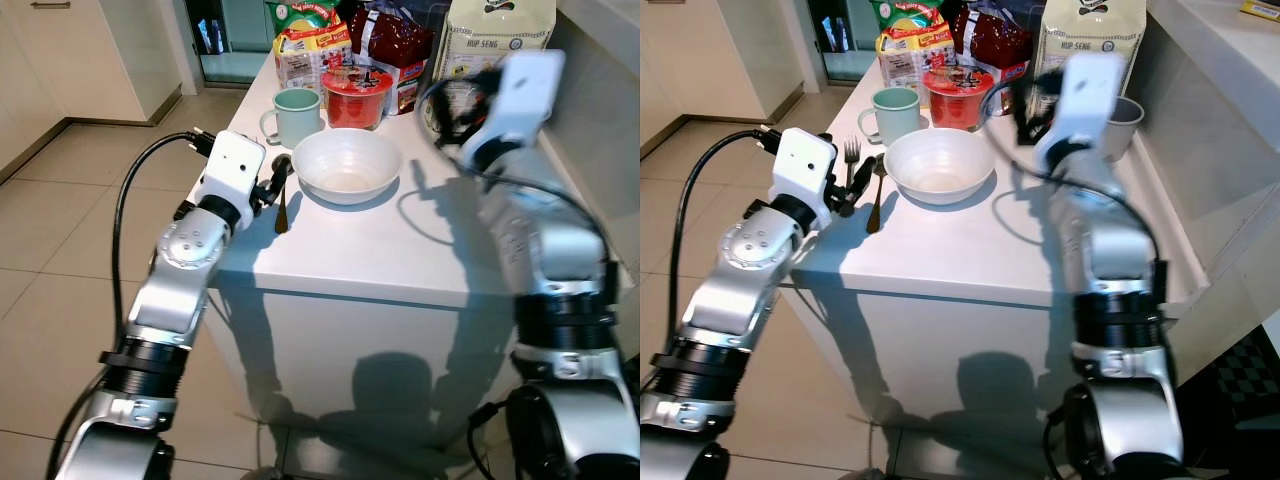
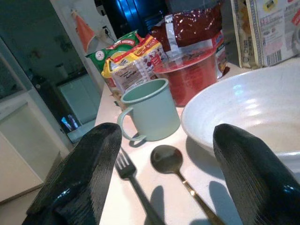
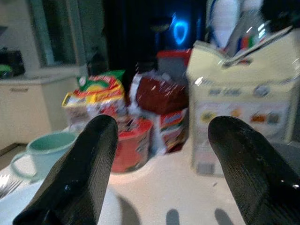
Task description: Setting the table
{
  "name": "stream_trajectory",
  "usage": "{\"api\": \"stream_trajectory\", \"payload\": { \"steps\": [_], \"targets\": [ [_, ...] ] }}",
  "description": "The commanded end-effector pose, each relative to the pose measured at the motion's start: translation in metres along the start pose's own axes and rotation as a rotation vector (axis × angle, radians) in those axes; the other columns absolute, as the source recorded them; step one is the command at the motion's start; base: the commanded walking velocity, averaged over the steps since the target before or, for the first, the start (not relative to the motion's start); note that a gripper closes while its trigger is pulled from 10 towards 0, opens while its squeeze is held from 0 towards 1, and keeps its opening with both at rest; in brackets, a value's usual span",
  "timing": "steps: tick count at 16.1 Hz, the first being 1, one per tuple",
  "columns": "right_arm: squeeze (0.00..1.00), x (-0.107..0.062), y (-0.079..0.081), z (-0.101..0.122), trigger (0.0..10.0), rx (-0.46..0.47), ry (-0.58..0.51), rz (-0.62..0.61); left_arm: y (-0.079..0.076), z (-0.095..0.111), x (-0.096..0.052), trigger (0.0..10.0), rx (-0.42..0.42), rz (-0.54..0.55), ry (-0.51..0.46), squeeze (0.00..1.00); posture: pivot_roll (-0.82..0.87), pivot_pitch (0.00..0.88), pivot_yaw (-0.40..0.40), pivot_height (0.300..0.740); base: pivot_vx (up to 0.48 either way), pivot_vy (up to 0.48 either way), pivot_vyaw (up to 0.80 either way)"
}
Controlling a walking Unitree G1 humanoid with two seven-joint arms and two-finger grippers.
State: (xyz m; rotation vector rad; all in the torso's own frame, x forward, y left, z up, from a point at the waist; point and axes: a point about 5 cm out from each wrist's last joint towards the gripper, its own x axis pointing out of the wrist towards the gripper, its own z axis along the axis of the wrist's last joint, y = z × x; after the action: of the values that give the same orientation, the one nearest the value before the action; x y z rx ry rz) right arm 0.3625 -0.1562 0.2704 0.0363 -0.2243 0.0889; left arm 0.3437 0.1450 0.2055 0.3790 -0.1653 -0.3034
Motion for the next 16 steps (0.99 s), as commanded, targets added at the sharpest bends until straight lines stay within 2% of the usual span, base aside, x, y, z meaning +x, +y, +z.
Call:
{"api": "stream_trajectory", "payload": {
  "steps": [1,3,5,7,9,12,16],
  "targets": [
    [0.00,0.001,-0.006,0.022,10.0,0.000,-0.084,-0.012,0.003,0.005,-0.001,10.0,0.014,-0.012,-0.014,0.00,0.06,0.000,0.041,0.740,0.000,0.000,0.00],
    [0.00,0.002,-0.016,0.040,10.0,-0.031,-0.145,-0.021,0.003,0.004,0.000,10.0,-0.002,-0.001,-0.010,0.00,0.05,0.000,0.037,0.740,0.000,0.000,0.00],
    [0.00,0.002,-0.022,0.028,10.0,-0.036,-0.104,-0.041,0.002,0.003,0.002,10.0,-0.024,0.011,-0.005,0.00,0.05,0.000,0.037,0.740,0.000,0.000,0.00],
    [0.00,-0.002,-0.013,0.008,10.0,-0.040,-0.052,-0.038,0.001,0.003,0.002,10.0,-0.034,0.012,-0.001,0.00,0.05,0.000,0.042,0.740,0.000,0.000,0.00],
    [0.00,-0.003,-0.011,-0.001,10.0,-0.037,-0.027,-0.036,0.001,0.003,0.002,10.0,-0.015,-0.001,0.001,0.00,0.06,0.000,0.048,0.740,0.000,0.000,0.00],
    [0.00,-0.004,-0.010,-0.002,10.0,-0.028,-0.025,-0.036,0.006,0.003,0.000,10.0,0.045,-0.065,0.006,0.00,0.06,0.000,0.056,0.740,0.000,0.000,0.00],
    [0.00,-0.003,-0.009,-0.001,10.0,-0.015,-0.036,-0.030,0.015,0.008,-0.008,10.0,0.177,-0.239,0.014,0.00,0.07,0.000,0.060,0.740,0.000,0.000,0.00]
  ]
}}
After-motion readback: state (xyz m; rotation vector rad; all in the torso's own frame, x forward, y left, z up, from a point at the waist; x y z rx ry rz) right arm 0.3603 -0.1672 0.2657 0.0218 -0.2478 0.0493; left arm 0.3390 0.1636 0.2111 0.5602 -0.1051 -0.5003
